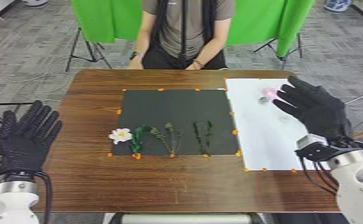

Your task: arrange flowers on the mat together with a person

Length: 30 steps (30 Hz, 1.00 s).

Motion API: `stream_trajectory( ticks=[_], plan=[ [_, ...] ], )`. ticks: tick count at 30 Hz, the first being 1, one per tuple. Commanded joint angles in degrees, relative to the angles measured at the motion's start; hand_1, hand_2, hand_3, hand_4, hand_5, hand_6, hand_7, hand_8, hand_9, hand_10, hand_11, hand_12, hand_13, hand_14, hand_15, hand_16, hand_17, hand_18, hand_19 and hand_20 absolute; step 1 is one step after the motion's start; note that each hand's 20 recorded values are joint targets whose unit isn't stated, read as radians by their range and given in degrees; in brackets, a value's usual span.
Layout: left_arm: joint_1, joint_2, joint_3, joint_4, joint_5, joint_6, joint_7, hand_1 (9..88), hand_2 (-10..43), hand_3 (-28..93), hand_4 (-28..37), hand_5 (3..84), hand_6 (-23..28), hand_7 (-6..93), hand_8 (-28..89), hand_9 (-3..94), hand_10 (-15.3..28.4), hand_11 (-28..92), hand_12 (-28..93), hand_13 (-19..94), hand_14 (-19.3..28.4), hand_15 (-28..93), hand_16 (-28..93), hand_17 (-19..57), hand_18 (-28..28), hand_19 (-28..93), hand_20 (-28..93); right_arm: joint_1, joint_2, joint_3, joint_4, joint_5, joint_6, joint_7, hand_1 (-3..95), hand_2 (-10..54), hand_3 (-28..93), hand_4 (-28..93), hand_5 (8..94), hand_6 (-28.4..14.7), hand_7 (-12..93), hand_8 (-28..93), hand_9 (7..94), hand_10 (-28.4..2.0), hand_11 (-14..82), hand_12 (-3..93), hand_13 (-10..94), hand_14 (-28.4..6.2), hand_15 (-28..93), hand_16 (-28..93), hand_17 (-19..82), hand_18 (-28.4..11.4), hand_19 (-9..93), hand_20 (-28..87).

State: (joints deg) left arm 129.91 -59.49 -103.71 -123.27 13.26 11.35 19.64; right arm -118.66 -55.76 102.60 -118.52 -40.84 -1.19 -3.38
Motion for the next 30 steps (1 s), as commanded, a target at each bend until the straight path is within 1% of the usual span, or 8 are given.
stream_trajectory(
  ticks=[1,4,6,7,10,16,25,30],
  plan=[
    [1.5,-0.39,-0.62,-0.85,0.77,-0.75,0.61,24.8,15.2,64,-28.3,40.7,8.8,10.0,-9,32.2,12.7,15,6,22,11.5,18,-6,-5.2,10.5,24,9,-3.6,-2.3,0.5,-0.3,-2.9,-0.3,0.9,21.6,-1.3,71,-22,40.3,-1.4,13,-10,39.8,-11.8,4.0,14.3,31,-8.6,7,20,13,-13.7,29,12],
    [0.9,-0.14,-0.25,-0.81,1.6,-0.46,0.27,24.9,15.0,64,-28.3,40.6,8.6,10.4,-9,32.1,12.7,15,6,22,11.5,19,-6,-5.2,10.4,24,9,-3.2,-2.2,0.0,-1.5,-8.2,2.3,2.9,22.3,-1.9,71,-22,39.9,-1.6,13,-10,39.4,-11.8,4.0,14.1,31,-8.5,7,19,13,-13.4,28,12],
    [0.3,0.31,0.72,-0.9,3.06,2.18,0.91,25.0,15.0,64,-28.3,40.5,8.4,10.7,-9,32.1,12.7,15,6,22,11.5,19,-6,-5.2,10.4,23,9,-3.5,-1.6,-0.9,-2.8,-16.5,6.4,4.4,23.4,-2.4,71,-22,39.8,-1.7,13,-10,39.3,-11.9,4.1,14.1,31,-8.5,8,19,13,-13.5,28,13],
    [0.0,0.32,0.85,-0.66,4.94,2.44,0.43,25.2,15.0,64,-28.3,40.6,8.3,11.0,-9,32.1,12.7,15,6,22,11.5,19,-6,-5.2,10.5,23,9,-3.5,-1.5,-1.2,-2.8,-18.1,6.9,4.1,23.6,-2.5,71,-22,39.7,-1.7,13,-10,39.3,-11.9,4.1,14.2,31,-8.6,8,18,13,-13.7,29,13],
    [-0.2,0.4,0.42,-0.41,6.13,0.39,-0.92,25.9,15.7,65,-28.3,41.1,8.2,11.7,-10,32.7,12.7,16,6,22,11.5,19,-6,-5.2,10.5,24,9,-3.6,-1.7,-0.8,-3.1,-16.3,6.1,3.8,24.6,-3.2,72,-22,39.7,-2.0,14,-10,39.5,-11.9,4.3,14.3,31,-9.1,8,18,13,-14.0,30,13],
    [-0.5,0.83,0.69,-0.95,5.85,1.32,-1.17,25.9,15.9,65,-28.3,41.0,8.1,12.0,-10,32.6,12.5,16,6,22,11.5,20,-7,-5.1,10.4,24,9,-4.1,-1.9,-1.0,-3.4,-13.1,6.4,4.6,25.4,-2.8,71,-22,39.7,-2.2,15,-11,39.7,-12.1,4.3,14.5,32,-9.7,9,18,13,-14.1,30,13],
    [-0.3,0.65,0.32,-0.75,6.06,-0.54,-2.14,26.0,16.0,65,-28.3,41.0,8.0,12.3,-10,32.7,12.6,16,5,22,11.5,20,-7,-5.2,10.4,24,9,-3.2,-1.8,-1.8,-3.2,-13.5,4.8,5.5,26.0,-2.2,72,-22,40.4,-2.6,15,-11,40.3,-12.4,4.4,14.4,33,-9.8,10,17,13,-14.7,33,13],
    [-0.2,0.55,0.3,-0.9,5.81,-0.29,-2.03,26.1,15.9,65,-28.3,40.8,7.9,12.2,-10,32.6,12.5,16,5,22,11.5,20,-7,-5.2,10.3,24,9,-3.2,-1.9,-1.9,-3.2,-13.4,4.9,5.6,26.1,-2.4,72,-22,40.5,-2.6,15,-11,40.3,-12.4,4.5,14.4,33,-9.9,10,17,13,-14.7,33,13]
  ],
)
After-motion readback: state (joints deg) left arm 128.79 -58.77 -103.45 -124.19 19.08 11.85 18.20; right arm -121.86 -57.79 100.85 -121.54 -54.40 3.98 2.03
